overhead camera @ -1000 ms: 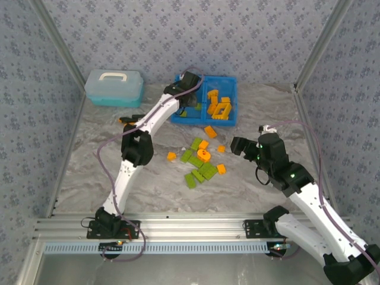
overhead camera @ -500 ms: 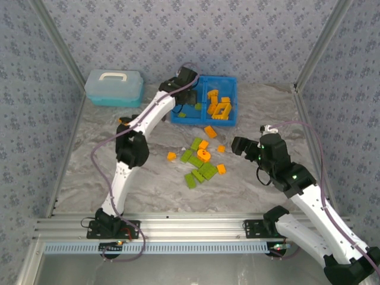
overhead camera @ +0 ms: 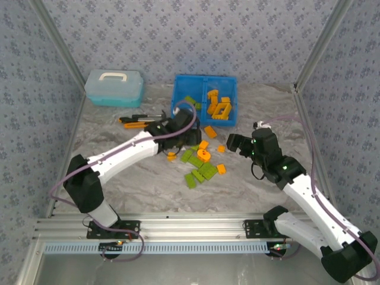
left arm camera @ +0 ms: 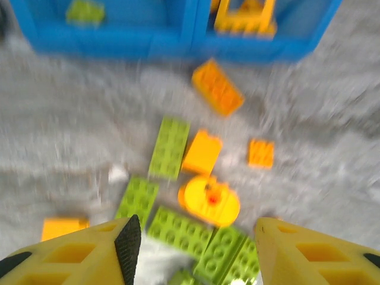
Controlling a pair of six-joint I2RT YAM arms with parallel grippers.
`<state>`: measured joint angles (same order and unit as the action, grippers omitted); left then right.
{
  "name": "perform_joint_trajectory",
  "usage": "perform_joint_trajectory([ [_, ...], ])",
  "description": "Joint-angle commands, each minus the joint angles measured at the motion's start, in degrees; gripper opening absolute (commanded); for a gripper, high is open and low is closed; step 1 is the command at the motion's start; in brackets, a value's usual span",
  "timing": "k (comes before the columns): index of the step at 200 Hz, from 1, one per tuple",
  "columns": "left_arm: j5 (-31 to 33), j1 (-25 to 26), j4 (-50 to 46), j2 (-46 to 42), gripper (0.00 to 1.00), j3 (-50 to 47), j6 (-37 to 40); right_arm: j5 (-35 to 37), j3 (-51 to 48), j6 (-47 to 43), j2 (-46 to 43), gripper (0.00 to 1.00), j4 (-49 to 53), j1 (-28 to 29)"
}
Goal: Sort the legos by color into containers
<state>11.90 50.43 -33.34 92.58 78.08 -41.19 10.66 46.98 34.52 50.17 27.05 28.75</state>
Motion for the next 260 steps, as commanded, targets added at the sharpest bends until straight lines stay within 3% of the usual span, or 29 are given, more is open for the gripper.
perform_joint_trajectory([
  [1,4.67,3.92,-3.92,-1.31,0.57,-4.41,-10.50,-0.80,1.00,-0.71,1.21,1.00,-1.97,-0.10],
  [32,2.24,9.32,-3.67,-0.10,0.58,-11.32,-20.55,-1.01,0.40,0.18,1.26,1.00,-1.82,-0.01],
  [72,-2.64,12.17,-1.56,2.07,0.56,-14.84,-25.45,-0.51,-0.72,0.99,-0.27,1.00,-0.51,-0.02],
  [108,-6.43,12.54,1.19,5.12,0.54,-16.50,-26.12,-0.01,-1.26,1.07,-0.87,1.00,-0.65,-0.03],
  [193,-4.77,11.12,0.36,10.45,0.54,-15.94,-24.20,0.33,-0.91,0.79,-1.57,1.00,0.37,-0.01],
  [260,-4.03,10.74,-2.91,9.30,0.33,-15.93,-22.47,0.26,-1.25,1.05,-1.55,1.00,-0.29,-0.10],
])
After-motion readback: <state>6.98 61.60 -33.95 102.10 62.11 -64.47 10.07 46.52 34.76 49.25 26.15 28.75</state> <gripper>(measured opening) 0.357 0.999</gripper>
